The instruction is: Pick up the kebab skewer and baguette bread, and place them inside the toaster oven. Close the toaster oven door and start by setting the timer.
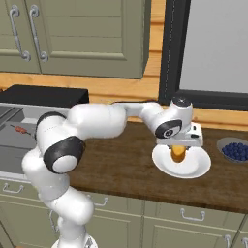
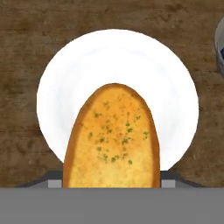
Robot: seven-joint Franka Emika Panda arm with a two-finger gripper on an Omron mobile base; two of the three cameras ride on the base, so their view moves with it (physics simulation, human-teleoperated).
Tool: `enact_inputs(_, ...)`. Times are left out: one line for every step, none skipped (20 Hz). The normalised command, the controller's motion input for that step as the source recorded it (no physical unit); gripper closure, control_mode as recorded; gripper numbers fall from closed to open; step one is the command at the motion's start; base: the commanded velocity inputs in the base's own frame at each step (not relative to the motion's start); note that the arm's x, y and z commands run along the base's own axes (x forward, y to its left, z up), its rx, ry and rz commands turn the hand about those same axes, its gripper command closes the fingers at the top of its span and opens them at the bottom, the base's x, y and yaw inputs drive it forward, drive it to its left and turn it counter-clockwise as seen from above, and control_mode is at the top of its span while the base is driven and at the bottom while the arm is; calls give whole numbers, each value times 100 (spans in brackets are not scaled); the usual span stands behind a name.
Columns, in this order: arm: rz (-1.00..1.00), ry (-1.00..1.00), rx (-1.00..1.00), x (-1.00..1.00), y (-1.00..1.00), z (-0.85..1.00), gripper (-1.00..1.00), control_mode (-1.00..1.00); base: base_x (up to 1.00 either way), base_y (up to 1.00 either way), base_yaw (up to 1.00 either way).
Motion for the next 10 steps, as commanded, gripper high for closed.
enact_inputs(43, 0, -10, -74, 100, 85, 100, -100, 0, 0, 0)
enact_inputs(44, 0, -14, -71, 100, 79, 100, -100, 0, 0, 0)
enact_inputs(45, 0, -16, -66, 100, 72, 100, -100, 0, 0, 0)
enact_inputs(46, 0, -18, -63, 100, 64, 100, -100, 0, 0, 0)
enact_inputs(46, 0, -20, -58, 100, 56, 100, -100, 0, 0, 0)
enact_inputs(47, 0, -21, -59, 100, 50, 100, -100, 0, 0, 0)
enact_inputs(45, -3, -20, -60, 100, 46, 100, -100, 0, 0, 0)
enact_inputs(44, -2, -20, -58, 100, 44, 100, -100, 0, 0, 0)
enact_inputs(42, -1, -21, -53, 100, 44, 100, -100, 0, 0, 0)
enact_inputs(40, -1, -19, -49, 100, 42, 100, -100, 0, 0, 0)
